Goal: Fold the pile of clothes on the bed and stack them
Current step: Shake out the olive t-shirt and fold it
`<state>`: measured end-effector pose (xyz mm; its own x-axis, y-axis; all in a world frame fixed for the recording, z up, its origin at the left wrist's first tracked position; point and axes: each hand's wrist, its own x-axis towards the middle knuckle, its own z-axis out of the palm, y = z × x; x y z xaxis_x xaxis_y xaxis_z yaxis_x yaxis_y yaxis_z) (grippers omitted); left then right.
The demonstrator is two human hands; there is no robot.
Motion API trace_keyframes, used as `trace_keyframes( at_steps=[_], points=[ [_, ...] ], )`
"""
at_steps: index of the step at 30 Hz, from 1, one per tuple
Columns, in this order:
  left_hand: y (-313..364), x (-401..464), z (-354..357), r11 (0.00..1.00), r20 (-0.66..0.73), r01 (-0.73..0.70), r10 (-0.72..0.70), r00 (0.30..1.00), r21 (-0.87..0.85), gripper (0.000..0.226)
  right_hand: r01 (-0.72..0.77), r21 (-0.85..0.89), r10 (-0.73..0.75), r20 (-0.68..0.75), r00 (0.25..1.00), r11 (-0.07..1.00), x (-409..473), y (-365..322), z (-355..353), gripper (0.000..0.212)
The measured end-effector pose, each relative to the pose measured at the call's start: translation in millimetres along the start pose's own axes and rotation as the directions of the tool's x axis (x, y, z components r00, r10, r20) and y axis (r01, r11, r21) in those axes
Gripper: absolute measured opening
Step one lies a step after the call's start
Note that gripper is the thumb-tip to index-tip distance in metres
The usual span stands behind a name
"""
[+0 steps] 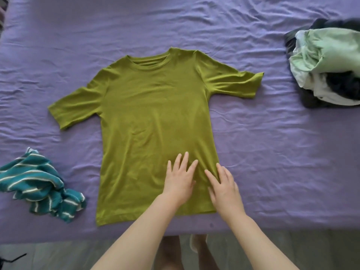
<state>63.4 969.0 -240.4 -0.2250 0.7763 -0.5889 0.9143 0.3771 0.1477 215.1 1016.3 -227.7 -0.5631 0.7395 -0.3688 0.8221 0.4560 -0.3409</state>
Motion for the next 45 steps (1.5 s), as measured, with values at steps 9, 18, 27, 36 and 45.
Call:
trace_keyframes(
  at_steps=[9,18,27,36,45],
  points=[
    [-37.4,92.2,-55.3,0.997,-0.077,-0.055,0.059,0.995,0.053,0.06,-0.222,0.0,0.222,-0.032,0.975,0.975,81.5,-27.0,-12.1,0.046],
    [-77.8,173.5,-114.0,0.979,0.004,-0.06,0.06,0.998,0.196,0.095,-0.186,-0.256,0.226,0.137,0.965,0.949,210.3,-29.5,-35.3,0.064],
    [-55.8,213.5,-144.9,0.983,-0.032,-0.124,0.129,0.991,0.132,0.095,-0.275,-0.015,0.271,-0.109,0.956,0.961,226.4,-8.7,-75.8,0.053],
    [-16.8,264.6,-173.2,0.982,-0.138,-0.132,0.151,0.979,0.136,0.079,-0.424,0.006,0.419,-0.16,0.894,0.906,311.1,69.8,-137.9,0.069],
    [-16.1,319.8,-210.1,0.968,0.079,-0.01,-0.01,0.997,0.251,0.142,-0.494,0.429,0.583,-0.098,0.807,0.756,318.5,73.5,-140.1,0.081]
  ],
)
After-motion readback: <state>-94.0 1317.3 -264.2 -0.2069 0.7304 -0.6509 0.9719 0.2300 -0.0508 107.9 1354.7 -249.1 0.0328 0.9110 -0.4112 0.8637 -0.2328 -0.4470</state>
